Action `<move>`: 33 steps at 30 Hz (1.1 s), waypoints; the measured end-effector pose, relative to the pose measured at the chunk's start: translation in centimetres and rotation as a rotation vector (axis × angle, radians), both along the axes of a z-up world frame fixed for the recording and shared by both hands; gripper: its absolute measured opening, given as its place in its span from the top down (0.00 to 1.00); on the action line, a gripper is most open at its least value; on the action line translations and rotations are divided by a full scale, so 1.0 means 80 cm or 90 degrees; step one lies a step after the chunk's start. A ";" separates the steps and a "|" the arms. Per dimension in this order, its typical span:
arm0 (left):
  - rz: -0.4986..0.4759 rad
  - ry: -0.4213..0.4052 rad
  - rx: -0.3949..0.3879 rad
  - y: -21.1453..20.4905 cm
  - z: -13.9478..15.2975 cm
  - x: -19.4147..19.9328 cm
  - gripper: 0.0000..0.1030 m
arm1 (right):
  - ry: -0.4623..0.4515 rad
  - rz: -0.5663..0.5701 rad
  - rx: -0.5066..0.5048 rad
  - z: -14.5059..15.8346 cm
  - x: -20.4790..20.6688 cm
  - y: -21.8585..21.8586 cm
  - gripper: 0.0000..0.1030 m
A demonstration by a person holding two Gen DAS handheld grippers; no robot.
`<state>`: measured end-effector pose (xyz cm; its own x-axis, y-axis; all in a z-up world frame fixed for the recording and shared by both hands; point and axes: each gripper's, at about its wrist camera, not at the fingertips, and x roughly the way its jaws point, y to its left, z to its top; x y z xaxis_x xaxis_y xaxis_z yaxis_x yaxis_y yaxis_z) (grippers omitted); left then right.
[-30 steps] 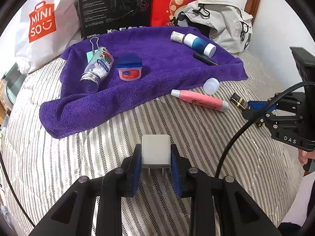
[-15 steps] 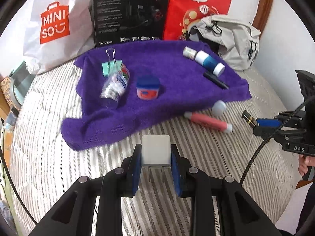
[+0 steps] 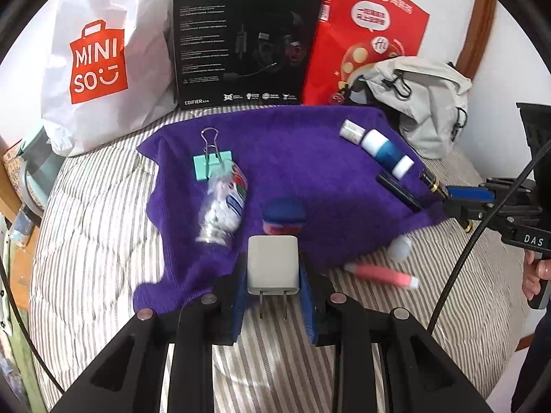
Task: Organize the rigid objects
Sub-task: 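Lower the charger onto the towel with the left tool while the right tool lowers the Grand Reserve bottle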
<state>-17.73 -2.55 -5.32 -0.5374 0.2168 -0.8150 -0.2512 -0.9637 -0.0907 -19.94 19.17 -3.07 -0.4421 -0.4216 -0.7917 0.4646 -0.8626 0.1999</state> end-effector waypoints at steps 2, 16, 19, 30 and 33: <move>0.004 -0.004 -0.001 0.000 -0.003 -0.009 0.75 | -0.004 0.003 0.001 -0.004 -0.015 -0.004 0.77; 0.004 -0.035 -0.034 0.002 -0.030 -0.044 0.75 | -0.026 -0.010 0.046 -0.045 -0.097 -0.016 0.77; 0.000 -0.044 -0.036 0.005 -0.036 -0.048 0.75 | -0.023 -0.014 0.062 -0.050 -0.114 -0.024 0.77; -0.010 -0.059 -0.047 0.011 -0.047 -0.056 0.75 | -0.013 -0.012 0.133 -0.064 -0.153 -0.055 0.77; -0.011 -0.061 -0.046 0.011 -0.047 -0.057 0.75 | -0.012 -0.009 0.146 -0.069 -0.155 -0.059 0.77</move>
